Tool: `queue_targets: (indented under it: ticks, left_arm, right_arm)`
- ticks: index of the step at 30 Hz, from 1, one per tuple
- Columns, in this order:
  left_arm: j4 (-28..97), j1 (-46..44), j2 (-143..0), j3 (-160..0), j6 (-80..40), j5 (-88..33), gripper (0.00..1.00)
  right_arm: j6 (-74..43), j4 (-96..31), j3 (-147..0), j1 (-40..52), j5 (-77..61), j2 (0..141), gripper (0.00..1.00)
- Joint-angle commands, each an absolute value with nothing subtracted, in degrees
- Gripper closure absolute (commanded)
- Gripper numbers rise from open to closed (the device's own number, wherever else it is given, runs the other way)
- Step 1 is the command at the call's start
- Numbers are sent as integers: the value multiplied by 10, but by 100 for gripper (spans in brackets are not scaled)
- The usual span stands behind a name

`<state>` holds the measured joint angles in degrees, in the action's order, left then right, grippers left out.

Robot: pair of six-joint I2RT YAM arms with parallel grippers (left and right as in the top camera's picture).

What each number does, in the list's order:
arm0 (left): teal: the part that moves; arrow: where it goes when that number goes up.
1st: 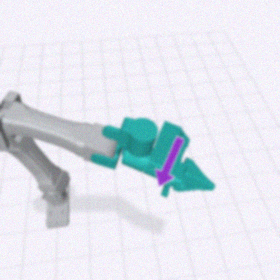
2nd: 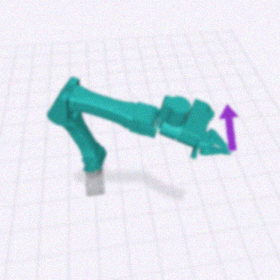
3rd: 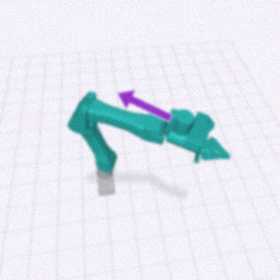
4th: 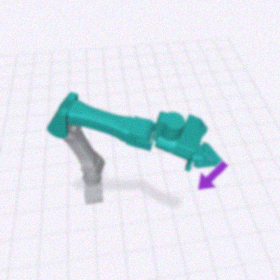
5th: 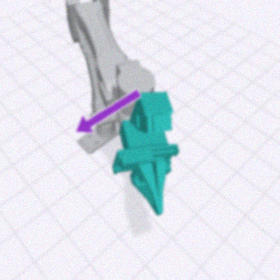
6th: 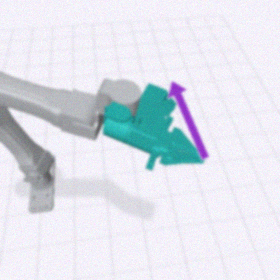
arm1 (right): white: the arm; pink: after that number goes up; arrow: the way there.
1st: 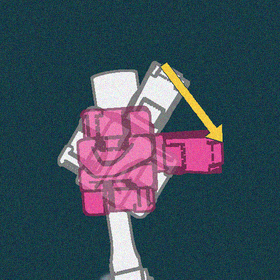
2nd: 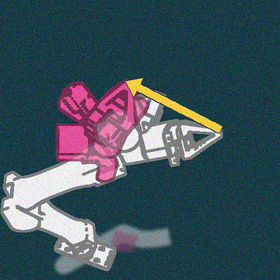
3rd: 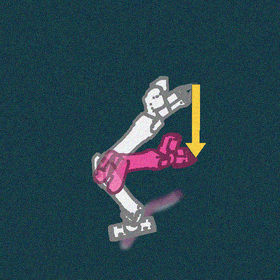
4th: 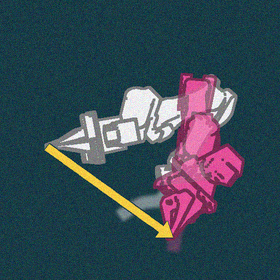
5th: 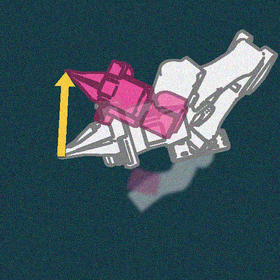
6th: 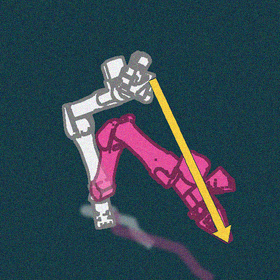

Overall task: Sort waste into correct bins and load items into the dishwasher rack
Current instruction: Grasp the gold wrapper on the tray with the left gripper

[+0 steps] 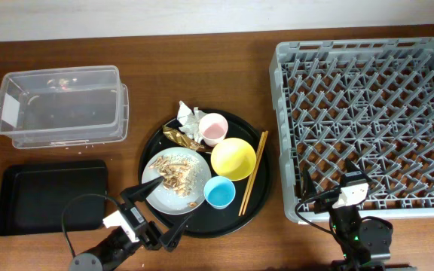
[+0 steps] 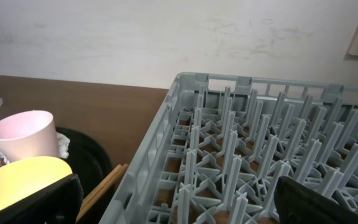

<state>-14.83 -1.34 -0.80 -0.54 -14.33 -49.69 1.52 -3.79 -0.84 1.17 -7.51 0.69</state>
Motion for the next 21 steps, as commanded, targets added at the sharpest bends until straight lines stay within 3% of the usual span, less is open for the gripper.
queue_targets:
  ticks: [1,5,8,11,15,19,21]
  left_arm:
    - [-197,-14,-4,-11,-213,-517,1]
    - [-199,-13,-25,-66,-200,-496,1]
    - [-51,-13,-123,-176,-189,-419,1]
    - [126,-13,-314,-364,-72,-458,1]
    - [124,-13,-455,-465,-61,-649,1]
    - [129,-15,-515,-472,-97,-636,1]
    - [199,-25,-532,-512,-97,-545,1]
  right_arm:
    - [15,-38,-3,15,-72,3,1]
    - [15,-38,-3,15,-72,3,1]
    - [15,-38,-3,15,-72,3,1]
    - [15,-38,-3,15,-72,3,1]
    - [15,-38,-3,15,-72,3,1]
    - [15,-38,-3,15,-72,3,1]
    - [15,-38,-3,15,-72,3,1]
